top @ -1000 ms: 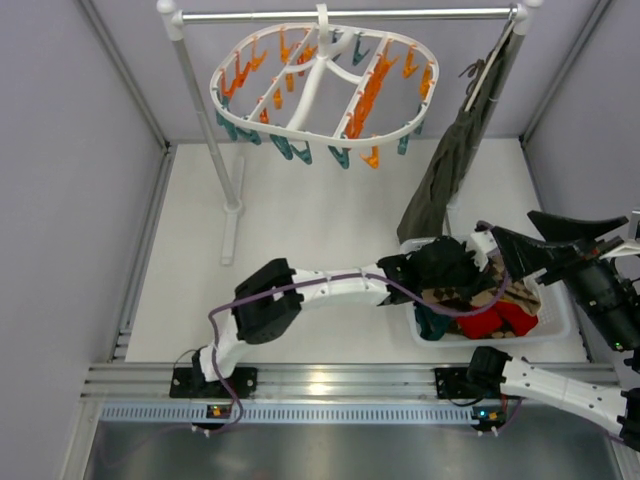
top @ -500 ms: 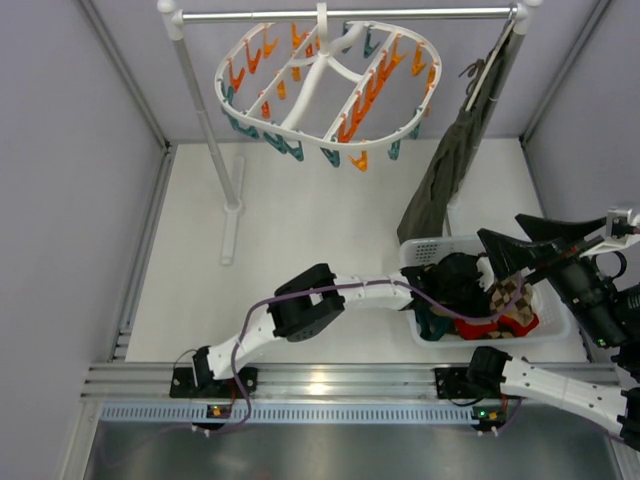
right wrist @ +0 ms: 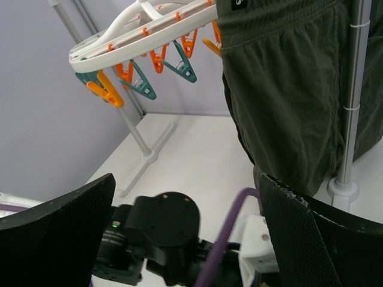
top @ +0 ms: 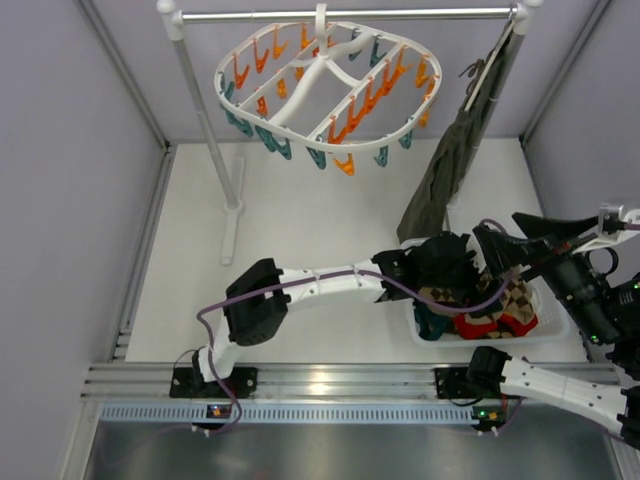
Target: Remove the socks clipped to the hanger
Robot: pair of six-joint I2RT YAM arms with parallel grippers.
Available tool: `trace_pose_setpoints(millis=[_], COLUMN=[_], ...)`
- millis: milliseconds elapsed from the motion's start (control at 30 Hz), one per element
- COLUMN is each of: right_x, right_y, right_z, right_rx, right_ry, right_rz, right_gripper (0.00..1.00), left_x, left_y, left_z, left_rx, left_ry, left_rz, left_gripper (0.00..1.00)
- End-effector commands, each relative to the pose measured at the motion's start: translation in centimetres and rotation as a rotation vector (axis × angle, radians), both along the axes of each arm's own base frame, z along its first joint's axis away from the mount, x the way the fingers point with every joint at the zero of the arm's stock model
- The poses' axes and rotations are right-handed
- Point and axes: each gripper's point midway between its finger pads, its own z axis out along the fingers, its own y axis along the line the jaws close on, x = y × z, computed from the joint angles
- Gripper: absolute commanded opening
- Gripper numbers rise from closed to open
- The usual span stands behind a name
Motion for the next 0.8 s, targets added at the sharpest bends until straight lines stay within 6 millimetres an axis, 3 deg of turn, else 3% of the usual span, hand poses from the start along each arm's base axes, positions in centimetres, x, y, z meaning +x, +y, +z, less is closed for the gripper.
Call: trace_pose_setpoints(millis=[0, 33, 67, 100, 133, 167, 200, 233, 267, 333, 433, 467, 500, 600, 667, 767], right_x=[0.7, 0.9, 1.1, 1.5, 1.7, 2.0, 2.5, 2.8, 3.1, 4.2, 5.4, 5.8, 6.3, 8.1, 9.4, 10.6], right_y=[0.3, 0.3, 0.2, -0.1, -0.3, -0.5, -0.8, -1.0, -1.1, -0.9, 0.5, 0.9, 1.6, 2.0, 1.6, -0.5], right_z=[0.0, -0.1, -0.3, -0.6, -0.8, -1.1, -1.5, -1.9, -2.5, -3.6, -5.0, -5.4, -5.9, -7.7, -10.0, -13.3], right_rx=[-0.018, -0.028, -0.042, -0.052, -0.062, -0.084, -0.11, -0.135, -0.172, -0.25, -0.345, -0.364, -0.383, -0.378, -0.363, -0.329], right_ry=[0.011, 0.014, 0.018, 0.027, 0.03, 0.033, 0.045, 0.055, 0.073, 0.097, 0.13, 0.14, 0.155, 0.202, 0.262, 0.349], right_rz=[-0.034, -0.044, -0.06, -0.093, -0.114, -0.137, -0.181, -0.206, -0.234, -0.3, -0.338, -0.347, -0.335, -0.294, -0.295, -0.32], right_gripper=[0.99, 0.99, 0.99, 0.99, 0.99, 0.99, 1.0, 1.0, 0.99, 0.99, 1.0, 0.99, 0.99, 0.99, 0.99, 0.99], left_x=[1.9, 2.4, 2.9, 4.5, 5.2, 5.7, 6.2, 7.3, 7.5, 8.8, 11.0, 11.4, 12.4, 13.7, 14.6, 13.7], left_y=[2.4, 3.1, 4.3, 6.0, 7.4, 9.2, 10.7, 13.3, 15.6, 20.1, 26.3, 28.6, 31.3, 37.8, 42.7, 47.9], left_z=[5.4, 5.7, 4.4, 6.0, 5.8, 3.7, 3.2, 5.1, 2.7, 3.5, 1.2, 2.4, 0.9, 1.1, 0.2, 2.0], left_rx=[-0.065, -0.063, -0.025, -0.034, -0.018, 0.038, 0.06, 0.041, 0.102, 0.119, 0.175, 0.149, 0.177, 0.166, 0.187, 0.153], left_ry=[-0.097, -0.108, -0.113, -0.151, -0.165, -0.173, -0.183, -0.212, -0.218, -0.209, -0.139, -0.13, -0.105, -0.03, -0.002, 0.009], left_rz=[0.127, 0.163, 0.203, 0.318, 0.377, 0.431, 0.483, 0.592, 0.636, 0.776, 0.913, 0.961, 1.029, 1.189, 1.315, 1.437], left_gripper=[0.98, 0.98, 0.98, 0.98, 0.98, 0.98, 0.98, 0.98, 0.98, 0.98, 0.98, 0.98, 0.98, 0.98, 0.98, 0.98])
